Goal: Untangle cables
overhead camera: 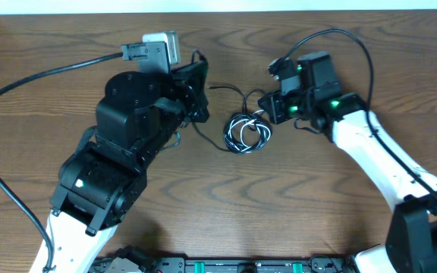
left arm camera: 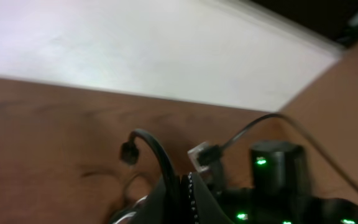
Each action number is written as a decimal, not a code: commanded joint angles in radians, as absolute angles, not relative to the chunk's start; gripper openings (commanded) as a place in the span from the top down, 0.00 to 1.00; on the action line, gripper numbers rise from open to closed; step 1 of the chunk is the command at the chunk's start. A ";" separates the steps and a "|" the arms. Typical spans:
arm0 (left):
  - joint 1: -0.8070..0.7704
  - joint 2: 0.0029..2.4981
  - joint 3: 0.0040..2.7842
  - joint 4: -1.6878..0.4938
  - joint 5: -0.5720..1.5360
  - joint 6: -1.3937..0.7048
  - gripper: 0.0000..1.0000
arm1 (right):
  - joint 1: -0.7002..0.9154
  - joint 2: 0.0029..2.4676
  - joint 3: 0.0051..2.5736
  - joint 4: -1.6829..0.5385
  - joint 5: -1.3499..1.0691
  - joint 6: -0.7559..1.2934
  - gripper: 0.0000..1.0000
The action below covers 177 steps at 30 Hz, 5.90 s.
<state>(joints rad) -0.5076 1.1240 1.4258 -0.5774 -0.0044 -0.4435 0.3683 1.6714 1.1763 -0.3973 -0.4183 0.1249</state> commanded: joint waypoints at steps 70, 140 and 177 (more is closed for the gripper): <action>-0.286 1.575 1.283 -0.506 0.464 -0.303 0.06 | 0.289 1.504 1.299 -0.421 -0.502 0.164 0.99; -0.360 1.837 1.275 -0.336 0.478 -0.253 0.92 | 0.005 1.404 1.313 -0.262 -1.031 0.280 0.99; -0.549 1.491 1.279 -0.546 0.140 0.398 0.92 | 0.039 1.499 1.313 -0.235 -0.964 0.107 0.09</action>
